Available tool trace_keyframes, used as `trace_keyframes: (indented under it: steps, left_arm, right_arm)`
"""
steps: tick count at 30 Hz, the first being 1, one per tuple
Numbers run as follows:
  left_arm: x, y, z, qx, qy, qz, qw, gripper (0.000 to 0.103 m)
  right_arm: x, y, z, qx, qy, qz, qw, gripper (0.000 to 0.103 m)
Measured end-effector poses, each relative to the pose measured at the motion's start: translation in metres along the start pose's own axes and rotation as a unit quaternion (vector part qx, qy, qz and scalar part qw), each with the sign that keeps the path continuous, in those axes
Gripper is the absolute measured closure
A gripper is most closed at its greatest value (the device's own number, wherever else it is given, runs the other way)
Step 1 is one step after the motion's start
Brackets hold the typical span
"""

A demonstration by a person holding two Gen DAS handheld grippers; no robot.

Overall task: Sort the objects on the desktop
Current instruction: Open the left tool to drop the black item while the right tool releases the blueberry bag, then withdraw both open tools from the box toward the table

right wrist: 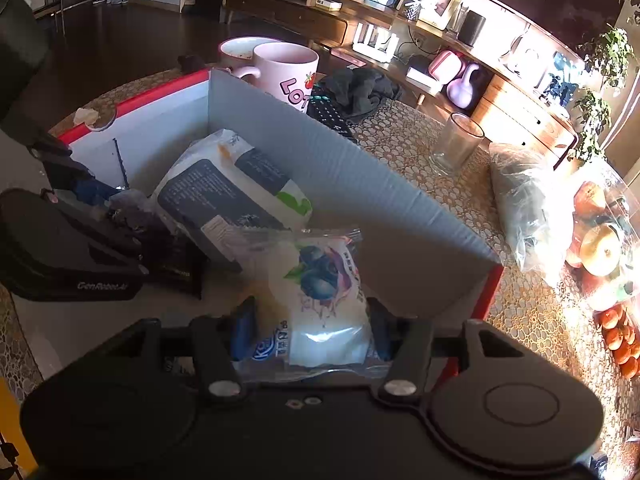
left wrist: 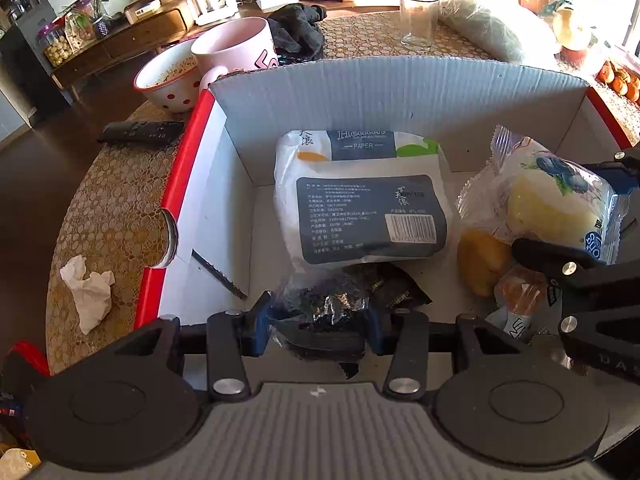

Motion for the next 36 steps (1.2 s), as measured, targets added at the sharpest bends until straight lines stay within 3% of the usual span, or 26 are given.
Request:
trace_keyframes:
  steps: [4, 7, 14, 18, 36]
  left_arm:
    - [0.001, 0.001, 0.0, 0.007, 0.006, -0.004, 1.0, 0.057]
    - [0.002, 0.003, -0.001, 0.01, 0.006, -0.006, 0.9999, 0.053]
    - [0.0, 0.012, -0.009, 0.018, 0.005, -0.017, 0.9997, 0.034]
    - [-0.001, 0.021, -0.009, 0.016, 0.01, -0.029, 0.9994, 0.029]
    - [0.021, 0.082, -0.017, 0.011, 0.08, -0.098, 0.9919, 0.028]
  right_arm:
    - [0.0, 0.001, -0.001, -0.005, 0.002, 0.001, 1.0, 0.044]
    - [-0.001, 0.005, -0.004, -0.005, 0.001, -0.008, 1.0, 0.035]
    - [-0.003, 0.019, -0.014, -0.004, -0.012, -0.021, 1.0, 0.029]
    - [-0.003, 0.032, -0.018, -0.008, -0.015, -0.034, 0.999, 0.027]
    - [0.016, 0.097, -0.023, -0.026, -0.03, -0.079, 0.996, 0.026]
Point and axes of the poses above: each gripper's, at about its wrist camera, not at the fingertips, and y roughly against the way its jaws point, z to its left, x to its underside, the point moved 8 cm from there along -y, roughly the way its jaws point, and after that the axes turned 3 degrees about x, right-handed, at the moved point
